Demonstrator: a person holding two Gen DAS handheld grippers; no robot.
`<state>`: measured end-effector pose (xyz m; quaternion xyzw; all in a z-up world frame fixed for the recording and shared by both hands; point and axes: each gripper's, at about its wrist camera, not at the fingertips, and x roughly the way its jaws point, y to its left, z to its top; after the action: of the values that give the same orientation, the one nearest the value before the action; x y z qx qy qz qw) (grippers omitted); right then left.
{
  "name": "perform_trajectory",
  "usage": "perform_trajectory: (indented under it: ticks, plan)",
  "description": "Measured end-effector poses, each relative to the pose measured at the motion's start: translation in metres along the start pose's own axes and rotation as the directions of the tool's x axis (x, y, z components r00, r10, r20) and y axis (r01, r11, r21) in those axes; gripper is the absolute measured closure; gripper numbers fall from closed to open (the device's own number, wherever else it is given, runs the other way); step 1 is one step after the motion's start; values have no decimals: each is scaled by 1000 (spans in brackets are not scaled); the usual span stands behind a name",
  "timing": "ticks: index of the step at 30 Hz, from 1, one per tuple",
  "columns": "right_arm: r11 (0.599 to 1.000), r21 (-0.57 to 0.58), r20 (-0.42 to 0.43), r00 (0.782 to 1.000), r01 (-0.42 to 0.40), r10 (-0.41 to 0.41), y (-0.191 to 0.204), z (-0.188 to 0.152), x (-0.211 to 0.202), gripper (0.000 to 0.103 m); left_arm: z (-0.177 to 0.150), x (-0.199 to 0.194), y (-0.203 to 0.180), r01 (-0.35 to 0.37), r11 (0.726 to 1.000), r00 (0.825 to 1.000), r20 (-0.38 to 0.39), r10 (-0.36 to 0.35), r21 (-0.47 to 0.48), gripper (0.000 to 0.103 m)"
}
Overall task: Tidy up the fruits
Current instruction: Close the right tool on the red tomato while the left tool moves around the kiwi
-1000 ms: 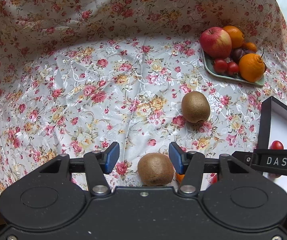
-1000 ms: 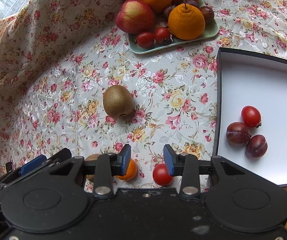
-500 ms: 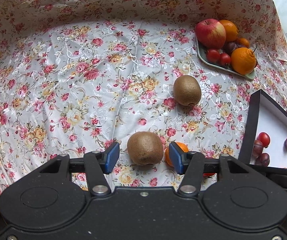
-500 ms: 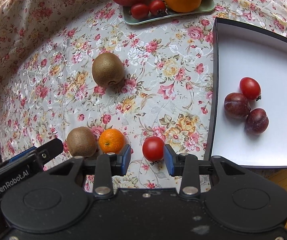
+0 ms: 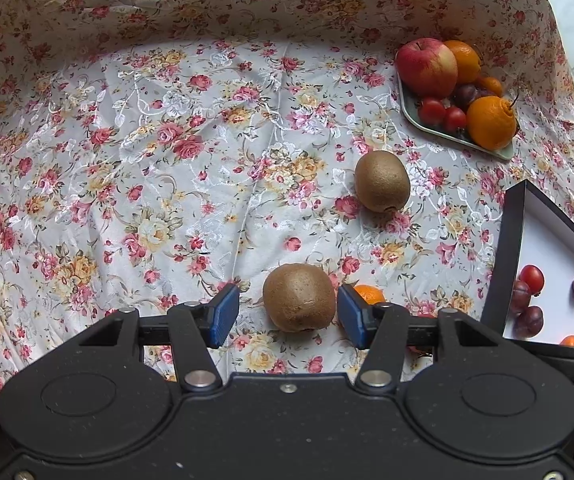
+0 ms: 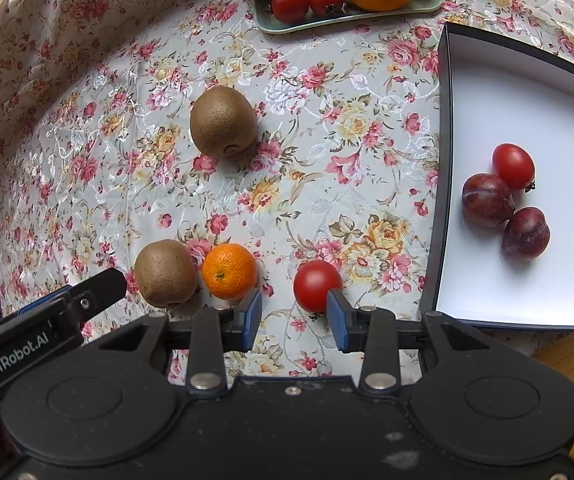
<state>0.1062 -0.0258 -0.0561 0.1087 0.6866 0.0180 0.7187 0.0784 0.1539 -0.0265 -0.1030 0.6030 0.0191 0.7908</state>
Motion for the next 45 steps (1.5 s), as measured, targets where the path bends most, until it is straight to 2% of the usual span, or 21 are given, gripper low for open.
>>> perform_trajectory:
  ticks: [21,28,33,41,45]
  plan:
    - [1000,13,-38,999,29,-28,1,4,19,64,1,2,-1,-37,999,999,8,36,24,43]
    - [994,-4,-30,994,109,-109,8,4,33,62,0,0,0,-30,999,1000,8,30,33,43]
    - [992,-3,-87,988,128,-128,9,3,56,63,0,-2,8,-32,999,999,9,32,21,43]
    - [984,-26,-46,983,175,-176,25,-3,61,62,0,-1,19,-37,999,999,6,37,7,43]
    - [984,-24,-39,984,175,-176,31,-3,61,62,0,0,22,-41,999,999,5,41,4,43]
